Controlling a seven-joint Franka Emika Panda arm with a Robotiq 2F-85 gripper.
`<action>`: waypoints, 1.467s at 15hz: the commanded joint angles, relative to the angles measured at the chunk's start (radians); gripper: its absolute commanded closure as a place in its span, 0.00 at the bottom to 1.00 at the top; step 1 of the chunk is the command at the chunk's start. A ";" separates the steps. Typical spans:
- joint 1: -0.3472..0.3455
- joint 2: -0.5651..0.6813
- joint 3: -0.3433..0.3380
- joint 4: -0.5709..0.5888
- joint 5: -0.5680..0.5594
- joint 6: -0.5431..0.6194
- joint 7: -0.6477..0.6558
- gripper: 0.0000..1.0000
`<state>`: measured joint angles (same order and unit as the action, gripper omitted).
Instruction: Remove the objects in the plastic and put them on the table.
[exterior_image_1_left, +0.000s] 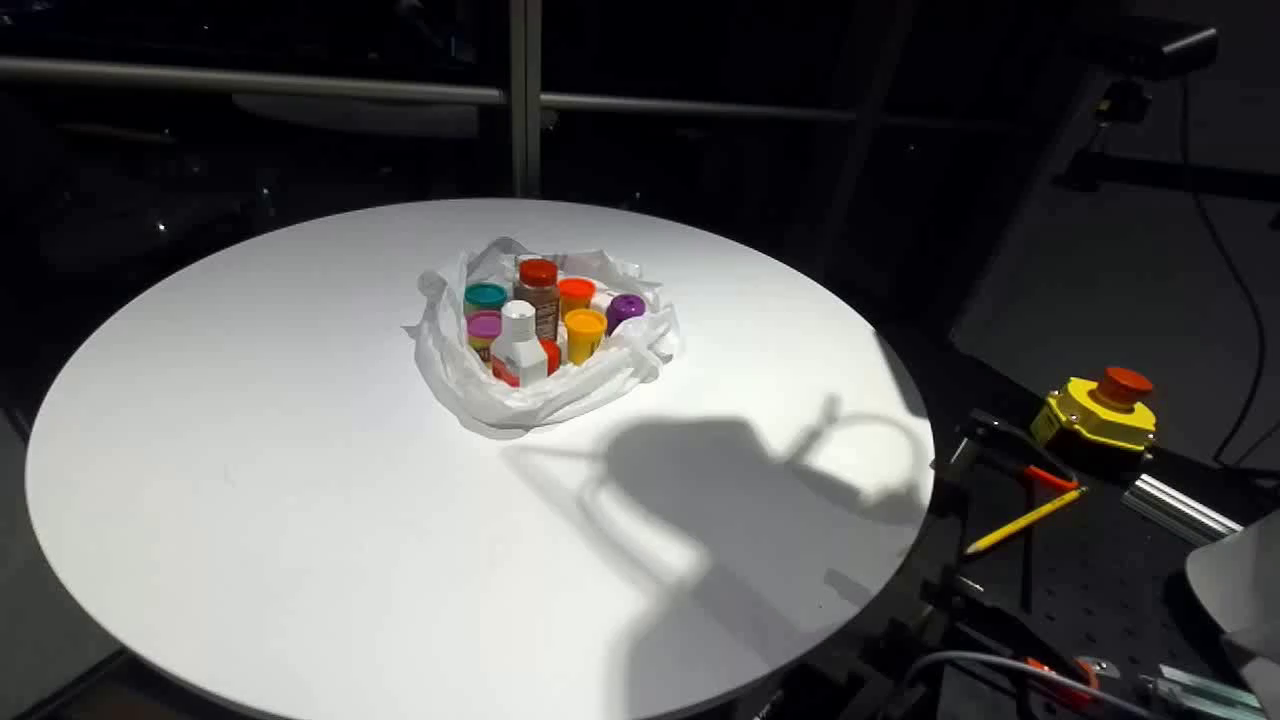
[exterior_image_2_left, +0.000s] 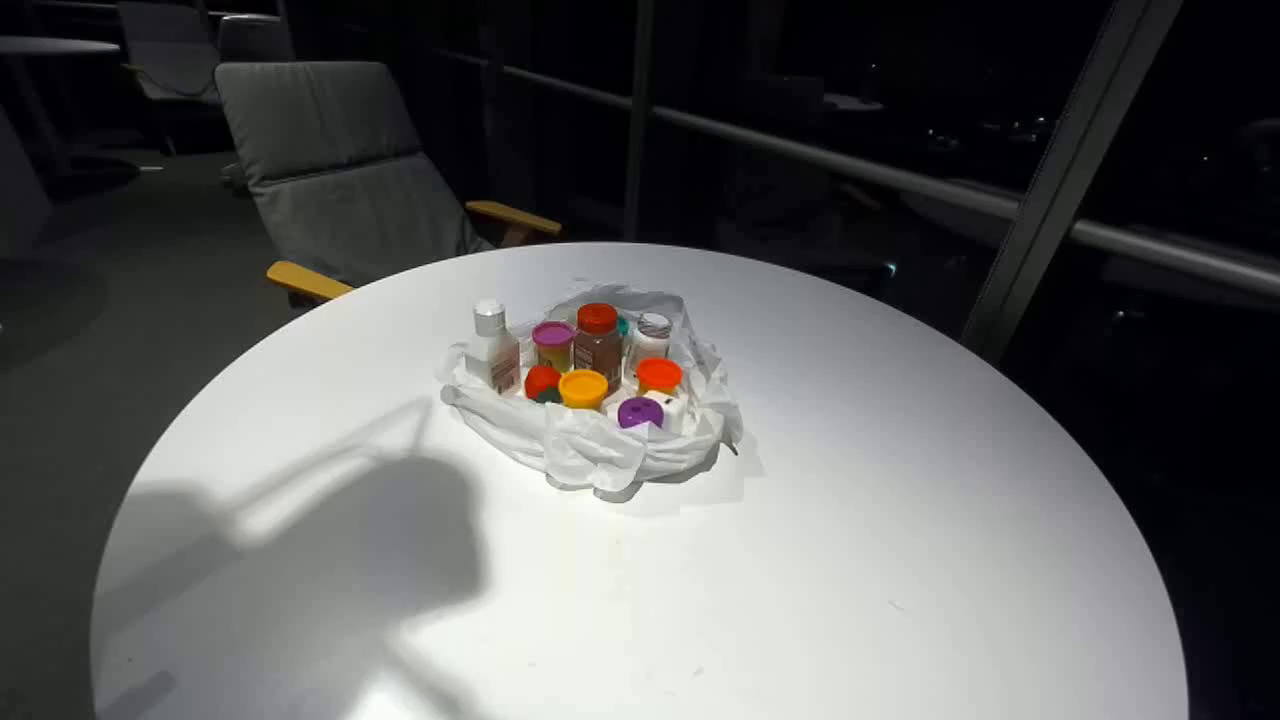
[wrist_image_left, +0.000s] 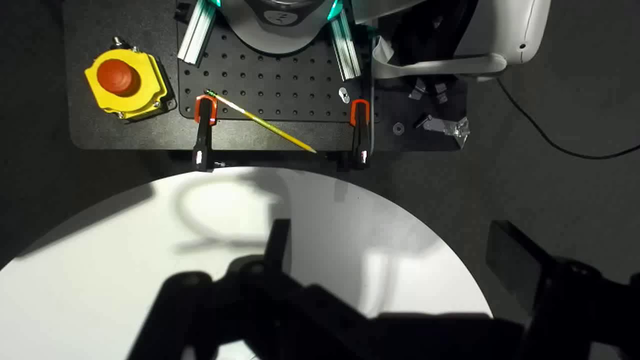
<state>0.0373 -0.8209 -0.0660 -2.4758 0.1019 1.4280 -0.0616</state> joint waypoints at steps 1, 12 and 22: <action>-0.016 0.002 0.011 0.006 0.006 -0.002 -0.009 0.00; -0.026 0.172 0.033 0.090 -0.012 0.157 0.024 0.00; -0.027 0.766 0.087 0.329 -0.116 0.627 0.178 0.00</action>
<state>0.0205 -0.2378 0.0020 -2.2810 0.0136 1.9835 0.0672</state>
